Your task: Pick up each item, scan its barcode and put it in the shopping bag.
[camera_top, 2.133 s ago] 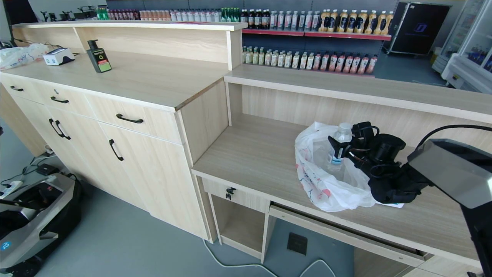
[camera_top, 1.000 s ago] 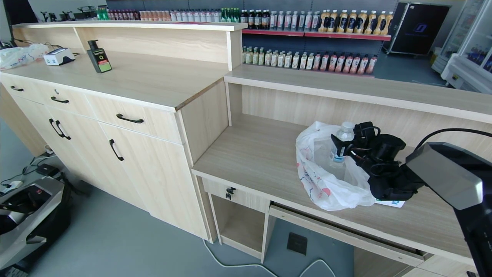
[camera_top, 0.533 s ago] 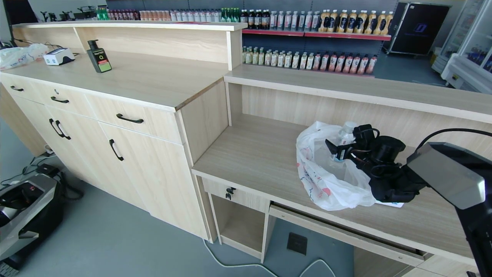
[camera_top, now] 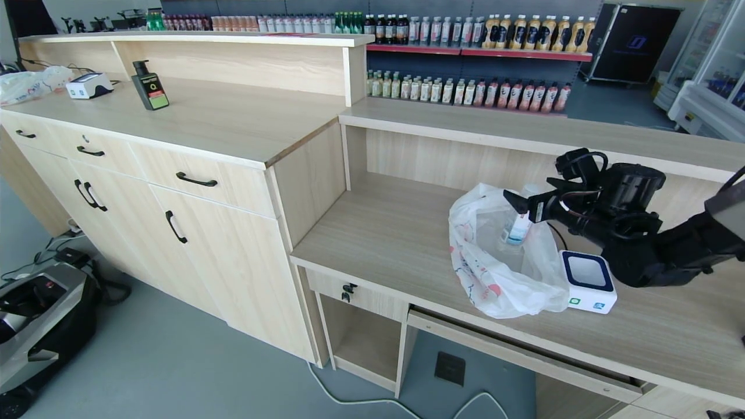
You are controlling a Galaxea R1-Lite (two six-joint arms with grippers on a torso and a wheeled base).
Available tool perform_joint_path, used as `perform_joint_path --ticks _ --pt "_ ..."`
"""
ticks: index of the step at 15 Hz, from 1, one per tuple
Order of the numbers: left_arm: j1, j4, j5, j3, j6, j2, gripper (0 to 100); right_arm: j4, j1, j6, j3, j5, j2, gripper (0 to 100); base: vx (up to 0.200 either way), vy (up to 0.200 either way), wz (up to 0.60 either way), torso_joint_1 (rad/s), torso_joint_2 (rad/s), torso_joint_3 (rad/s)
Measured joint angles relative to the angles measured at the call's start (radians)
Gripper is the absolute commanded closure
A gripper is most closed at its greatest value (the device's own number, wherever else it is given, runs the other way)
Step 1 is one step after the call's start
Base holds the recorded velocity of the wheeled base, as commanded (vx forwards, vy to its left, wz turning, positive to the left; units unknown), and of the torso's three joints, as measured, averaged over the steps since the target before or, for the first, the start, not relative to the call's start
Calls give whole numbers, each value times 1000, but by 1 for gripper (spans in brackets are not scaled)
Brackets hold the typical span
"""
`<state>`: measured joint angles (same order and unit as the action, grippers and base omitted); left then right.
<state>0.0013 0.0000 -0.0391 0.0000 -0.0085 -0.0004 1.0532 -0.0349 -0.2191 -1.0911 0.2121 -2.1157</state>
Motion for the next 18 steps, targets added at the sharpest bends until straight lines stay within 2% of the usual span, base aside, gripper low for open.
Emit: perform_joint_path --ticks 3,5,9,12,15,18 --pt "0 0 0 0 0 0 0 -56 10 -139 153 -8 232 0 0 0 -600 1 2 4" --pt "0 0 0 0 0 0 0 -170 63 -185 206 -33 386 0 0 0 -600 5 2 2" --pt "0 0 0 0 0 0 0 -505 296 -157 167 -112 590 0 0 0 -600 4 0 1" --pt "0 0 0 0 0 0 0 -602 510 -106 180 -116 642 0 0 0 -600 1 2 2" --pt "0 0 0 0 0 0 0 -627 671 -96 235 -20 593 0 0 0 0 0 0 0" --pt "0 0 0 0 0 0 0 -627 737 -149 186 174 449 0 0 0 0 0 0 0"
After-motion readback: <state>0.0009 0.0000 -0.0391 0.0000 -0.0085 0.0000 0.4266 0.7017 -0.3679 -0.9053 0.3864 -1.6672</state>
